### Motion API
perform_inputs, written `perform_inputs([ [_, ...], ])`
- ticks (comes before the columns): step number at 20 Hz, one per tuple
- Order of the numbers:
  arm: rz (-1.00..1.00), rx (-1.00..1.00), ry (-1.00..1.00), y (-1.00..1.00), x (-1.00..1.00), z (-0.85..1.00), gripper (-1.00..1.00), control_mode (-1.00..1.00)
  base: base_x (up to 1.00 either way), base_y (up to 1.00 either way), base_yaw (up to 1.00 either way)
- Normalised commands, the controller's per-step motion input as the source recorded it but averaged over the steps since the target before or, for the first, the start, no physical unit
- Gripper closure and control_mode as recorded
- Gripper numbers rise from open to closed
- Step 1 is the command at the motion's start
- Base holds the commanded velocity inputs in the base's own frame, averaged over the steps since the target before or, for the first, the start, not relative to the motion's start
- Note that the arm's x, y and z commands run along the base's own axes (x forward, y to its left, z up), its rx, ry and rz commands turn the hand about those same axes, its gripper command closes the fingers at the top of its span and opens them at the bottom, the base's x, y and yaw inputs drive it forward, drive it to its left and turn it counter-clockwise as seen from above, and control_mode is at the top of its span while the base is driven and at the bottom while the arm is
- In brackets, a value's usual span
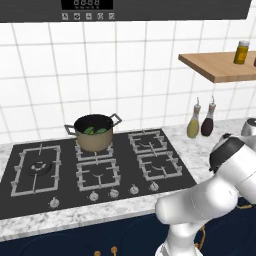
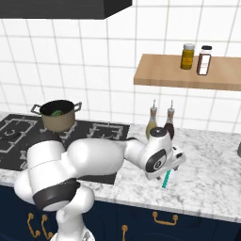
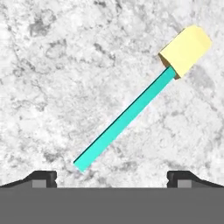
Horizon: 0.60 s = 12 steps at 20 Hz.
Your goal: Put the broccoli and broccoli in the pot. Retrieve the spatula and lightly stir the vegetables in the pot.
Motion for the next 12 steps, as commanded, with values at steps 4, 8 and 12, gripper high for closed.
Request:
perform_inputs([
  [4, 0.55, -0.09, 0.11, 0.0, -0.01, 0.03, -1.0, -1.0, 0.0, 0.0, 0.0],
  [8, 0.55, -0.1, 0.12, -0.02, 0.0, 0.13, -1.0, -1.0, 0.0, 0.0, 0.0],
  [12, 0.55, -0.12, 0.11, 0.0, -0.03, 0.05, -1.0, -1.0, 0.0, 0.0, 0.0],
])
